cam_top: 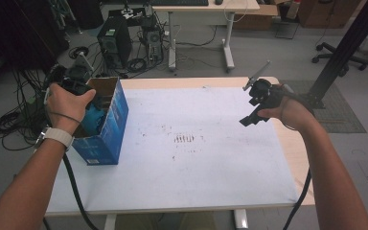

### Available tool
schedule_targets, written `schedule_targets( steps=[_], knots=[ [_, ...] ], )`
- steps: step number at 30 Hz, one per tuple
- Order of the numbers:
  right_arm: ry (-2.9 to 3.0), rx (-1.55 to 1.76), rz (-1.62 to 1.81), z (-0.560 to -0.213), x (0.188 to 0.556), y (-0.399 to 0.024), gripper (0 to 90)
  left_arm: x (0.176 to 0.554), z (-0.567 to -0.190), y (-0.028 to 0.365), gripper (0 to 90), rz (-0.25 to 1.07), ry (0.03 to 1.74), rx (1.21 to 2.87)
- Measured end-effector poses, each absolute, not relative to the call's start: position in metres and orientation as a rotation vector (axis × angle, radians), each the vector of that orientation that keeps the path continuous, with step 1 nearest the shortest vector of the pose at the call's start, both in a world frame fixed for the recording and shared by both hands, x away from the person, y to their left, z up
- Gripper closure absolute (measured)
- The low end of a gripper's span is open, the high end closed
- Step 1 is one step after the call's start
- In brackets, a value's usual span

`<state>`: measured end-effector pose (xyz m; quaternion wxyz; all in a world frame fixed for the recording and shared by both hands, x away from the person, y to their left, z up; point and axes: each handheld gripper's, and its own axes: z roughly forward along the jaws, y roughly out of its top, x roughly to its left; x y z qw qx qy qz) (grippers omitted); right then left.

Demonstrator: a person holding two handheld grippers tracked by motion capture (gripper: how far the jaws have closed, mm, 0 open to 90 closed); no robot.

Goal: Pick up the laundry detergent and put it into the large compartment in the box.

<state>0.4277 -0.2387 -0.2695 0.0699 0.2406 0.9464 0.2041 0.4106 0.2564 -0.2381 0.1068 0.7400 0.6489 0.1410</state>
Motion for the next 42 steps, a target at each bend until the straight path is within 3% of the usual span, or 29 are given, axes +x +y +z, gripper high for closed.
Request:
schedule_targets(
  steps=[42],
  knots=[
    [2.853,0.742,0.615,-0.275,0.427,-0.241,8.1,0.412,-0.279,0.257,37.3,0.37,1.924,2.211]
  ],
)
